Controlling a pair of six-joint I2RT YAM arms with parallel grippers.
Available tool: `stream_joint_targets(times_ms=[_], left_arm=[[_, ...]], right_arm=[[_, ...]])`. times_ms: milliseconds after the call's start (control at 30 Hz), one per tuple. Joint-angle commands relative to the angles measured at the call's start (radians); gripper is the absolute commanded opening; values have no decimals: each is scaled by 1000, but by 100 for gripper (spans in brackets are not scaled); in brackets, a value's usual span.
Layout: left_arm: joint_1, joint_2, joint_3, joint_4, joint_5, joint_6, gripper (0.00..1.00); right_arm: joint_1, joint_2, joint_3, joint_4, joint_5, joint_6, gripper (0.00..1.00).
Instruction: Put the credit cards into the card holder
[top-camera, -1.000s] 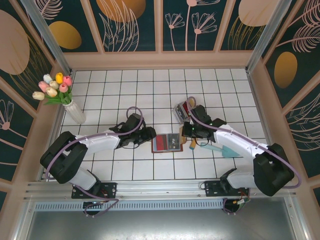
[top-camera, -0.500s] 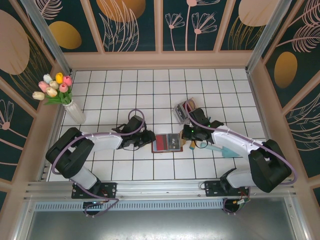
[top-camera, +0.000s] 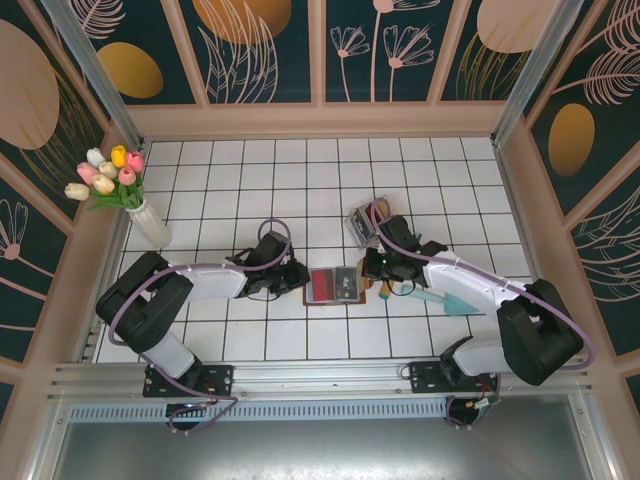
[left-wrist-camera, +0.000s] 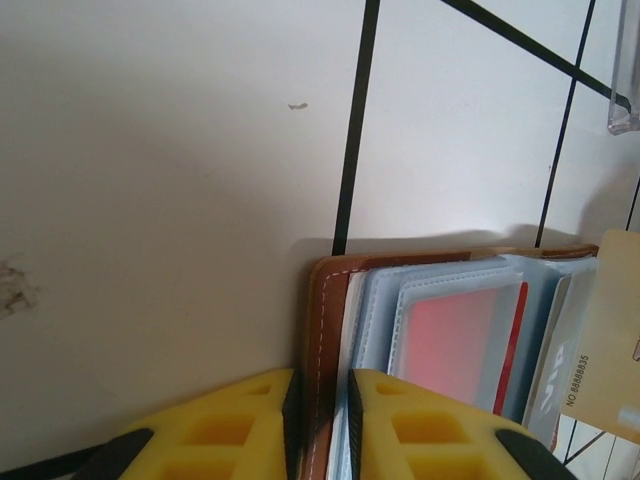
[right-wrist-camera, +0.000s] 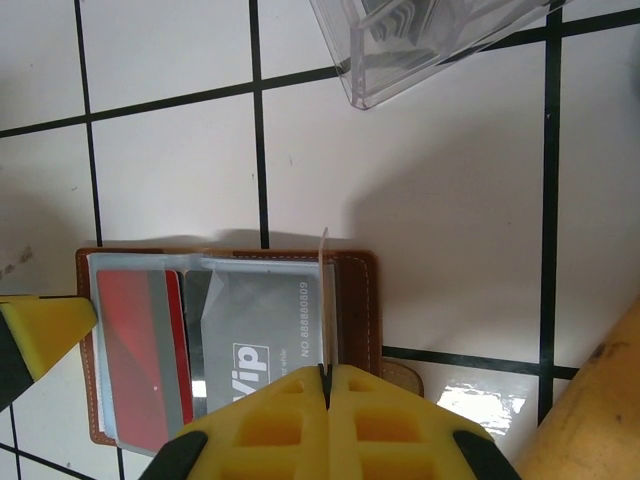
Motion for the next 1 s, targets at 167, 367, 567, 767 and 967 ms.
stream_joint_targets(times_ms=[167,367,567,767,967], left_arm=[[-15,42,7,13,28,2,20],[-18,44,12,13,26,2,20],[-19,52,14,16,26,2,20],[-23,52,20,15,28,3,19],[-23,53,20,14,25,4,18]], right_arm=[[10,-54,18,53,-71,46,0],[11,-58,22,62,-76,63,0],[20,-34,20,114,-129,78,0],[44,10,22,169,-189,79,0],[63,70,55,145,-176,62,0]])
